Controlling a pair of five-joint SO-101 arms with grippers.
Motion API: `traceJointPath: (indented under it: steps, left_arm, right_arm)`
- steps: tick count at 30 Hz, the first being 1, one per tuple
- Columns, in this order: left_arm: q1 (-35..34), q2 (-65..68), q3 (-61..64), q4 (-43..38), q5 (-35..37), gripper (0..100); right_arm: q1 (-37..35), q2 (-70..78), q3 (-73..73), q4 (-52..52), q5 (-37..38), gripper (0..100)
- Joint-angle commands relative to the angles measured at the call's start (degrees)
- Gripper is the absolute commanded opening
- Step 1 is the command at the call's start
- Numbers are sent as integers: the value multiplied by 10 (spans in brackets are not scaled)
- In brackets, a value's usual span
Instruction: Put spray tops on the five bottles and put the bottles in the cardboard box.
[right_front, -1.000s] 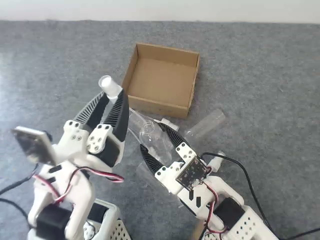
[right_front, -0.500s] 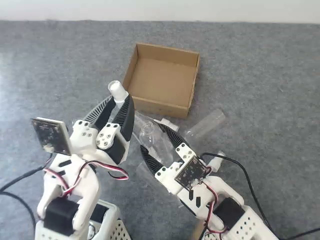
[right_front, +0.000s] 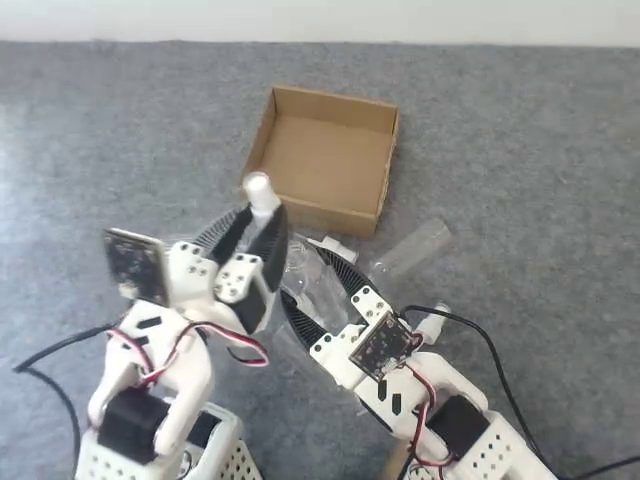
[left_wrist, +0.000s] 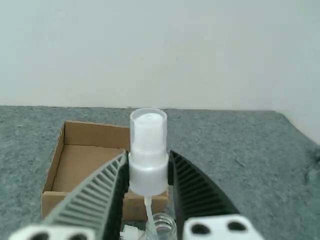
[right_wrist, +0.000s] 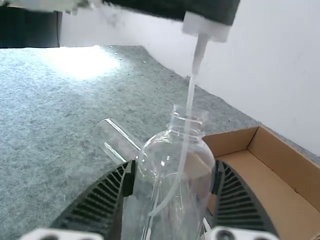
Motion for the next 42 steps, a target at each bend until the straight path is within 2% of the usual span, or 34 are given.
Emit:
traceJointPath:
  steps: [1, 8, 18, 26, 32, 38, 42]
  left_arm:
    - [24, -4, 7, -8, -14, 22]
    - [26, -4, 24, -7, -14, 22]
    - [29, -1, 31, -5, -29, 26]
    - [72, -1, 47, -9, -60, 31]
    - [72, -3, 47, -2, -47, 148]
    - [71, -4, 42, 6, -47, 160]
    - [22, -4, 28, 4, -45, 199]
  right_arm:
    - [0, -13, 12, 3, 10, 144]
    - [37, -13, 12, 3, 10, 144]
    - [38, -13, 12, 3, 10, 144]
    - [38, -13, 12, 3, 10, 144]
    - [39, -13, 12, 3, 10, 144]
    - [39, -13, 12, 3, 10, 144]
    - [39, -12, 12, 3, 8, 144]
